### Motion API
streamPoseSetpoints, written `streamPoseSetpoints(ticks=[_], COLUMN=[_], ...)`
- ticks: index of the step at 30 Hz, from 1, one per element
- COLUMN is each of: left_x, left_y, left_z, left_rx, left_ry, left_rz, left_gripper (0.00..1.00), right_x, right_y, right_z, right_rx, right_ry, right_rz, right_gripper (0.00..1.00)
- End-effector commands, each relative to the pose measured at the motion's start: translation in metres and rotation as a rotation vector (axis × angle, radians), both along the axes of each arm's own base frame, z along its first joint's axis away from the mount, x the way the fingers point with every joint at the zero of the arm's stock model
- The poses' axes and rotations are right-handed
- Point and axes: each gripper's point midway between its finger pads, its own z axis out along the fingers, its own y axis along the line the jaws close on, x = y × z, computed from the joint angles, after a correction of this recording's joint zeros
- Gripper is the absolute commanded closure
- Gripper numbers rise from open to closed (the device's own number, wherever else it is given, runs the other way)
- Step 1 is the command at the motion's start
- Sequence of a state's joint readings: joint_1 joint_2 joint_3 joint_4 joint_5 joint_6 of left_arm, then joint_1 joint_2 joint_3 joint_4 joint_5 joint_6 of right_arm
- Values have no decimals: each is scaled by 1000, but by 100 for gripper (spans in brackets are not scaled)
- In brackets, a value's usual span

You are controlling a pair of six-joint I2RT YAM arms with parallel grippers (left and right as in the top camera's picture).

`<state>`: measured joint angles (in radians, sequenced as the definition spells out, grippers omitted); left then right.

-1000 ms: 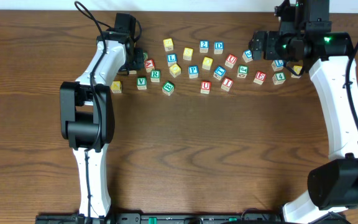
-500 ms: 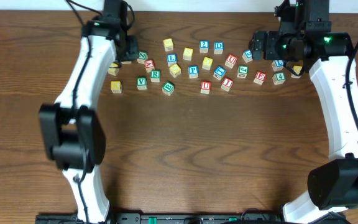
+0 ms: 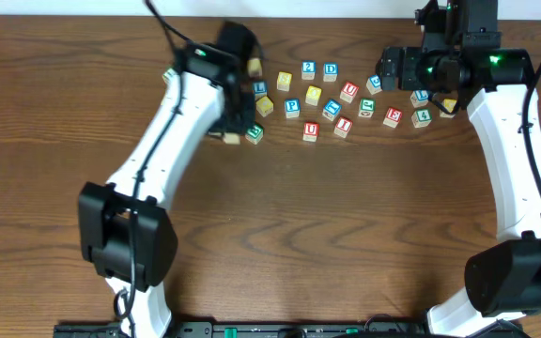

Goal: Spell out NEURIPS
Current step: 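Carry the N block forward and set it down in open space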

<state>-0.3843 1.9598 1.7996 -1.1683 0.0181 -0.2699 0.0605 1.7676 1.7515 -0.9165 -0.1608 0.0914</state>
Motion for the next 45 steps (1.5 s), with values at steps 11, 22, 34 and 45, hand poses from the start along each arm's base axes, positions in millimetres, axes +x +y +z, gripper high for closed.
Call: streamPoseSetpoints(ticks=[11, 22, 34, 45], left_x=[-46, -55, -50, -48], left_y=[-49, -67, -72, -74], left_z=[-84, -113, -123, -127], left_rx=[-32, -52, -64, -66], left_ry=[94, 57, 35, 33], left_rz=[3, -47, -50, -46], left_gripper=[73, 73, 73, 73], right_x=[2, 2, 2, 2], right_y=[3, 3, 3, 3], right_z=[6, 6, 6, 6], right_rx=[7, 7, 7, 7], right_ry=[-15, -15, -15, -15], right_rz=[3, 3, 3, 3], right_gripper=[1, 1, 1, 1])
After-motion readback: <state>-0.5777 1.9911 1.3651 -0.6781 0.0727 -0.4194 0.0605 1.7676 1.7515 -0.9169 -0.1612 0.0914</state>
